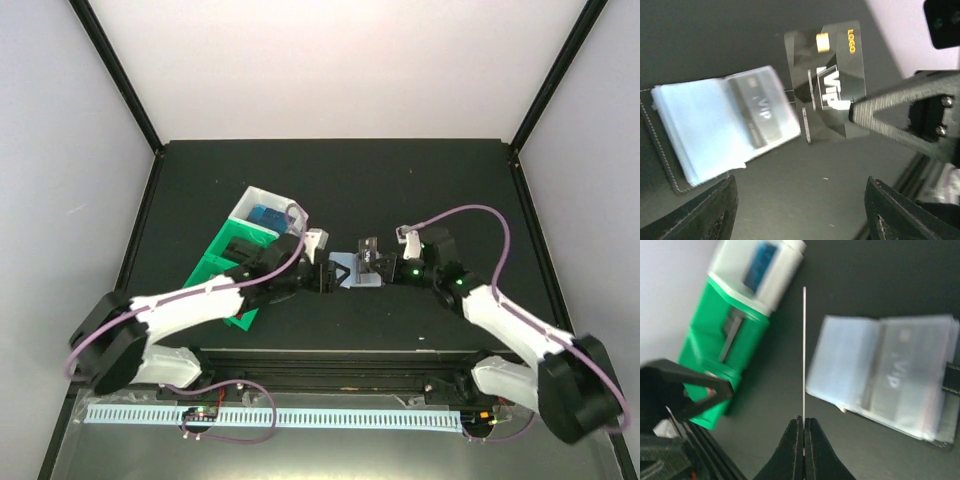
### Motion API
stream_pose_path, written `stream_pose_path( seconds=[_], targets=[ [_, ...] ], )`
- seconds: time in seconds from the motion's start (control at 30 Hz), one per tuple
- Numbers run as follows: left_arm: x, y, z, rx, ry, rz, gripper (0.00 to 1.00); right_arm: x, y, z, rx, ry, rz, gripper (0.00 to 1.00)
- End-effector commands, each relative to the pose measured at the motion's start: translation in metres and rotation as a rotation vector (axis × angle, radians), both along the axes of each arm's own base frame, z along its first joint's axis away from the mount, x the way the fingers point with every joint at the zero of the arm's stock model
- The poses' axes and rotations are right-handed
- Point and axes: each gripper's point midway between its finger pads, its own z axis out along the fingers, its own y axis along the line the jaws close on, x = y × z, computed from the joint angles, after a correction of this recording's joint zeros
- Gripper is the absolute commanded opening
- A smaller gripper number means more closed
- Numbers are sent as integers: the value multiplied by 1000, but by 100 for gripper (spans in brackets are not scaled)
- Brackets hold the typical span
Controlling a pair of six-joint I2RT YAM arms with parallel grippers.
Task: Put the credit cards into the card holder
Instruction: Insert the credit card into the card holder.
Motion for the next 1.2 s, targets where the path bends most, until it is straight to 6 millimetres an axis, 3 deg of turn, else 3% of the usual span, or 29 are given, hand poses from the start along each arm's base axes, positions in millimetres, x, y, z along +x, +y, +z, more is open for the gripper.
stream_pose_path(
  seconds=[0.0,0.2,0.37,0.6,0.77,1.17],
  targets=[
    [31,-6,-35,185,29,55,68,3,3,-36,-89,81,119,1],
    [56,-1,-72,298,70,138,50,15,14,-71,-69,195,148,1],
    [62,2,-94,338,108,145,39,29,15,-96,-76,266,90,1],
    [61,3,-121,380,156,141,35,41,7,-99,-88,262,-8,1],
    [61,7,-134,421,182,147,25,39,4,-109,-102,306,-27,1],
    [54,11,-146,450,212,136,22,26,27,-122,37,415,69,1]
  ],
)
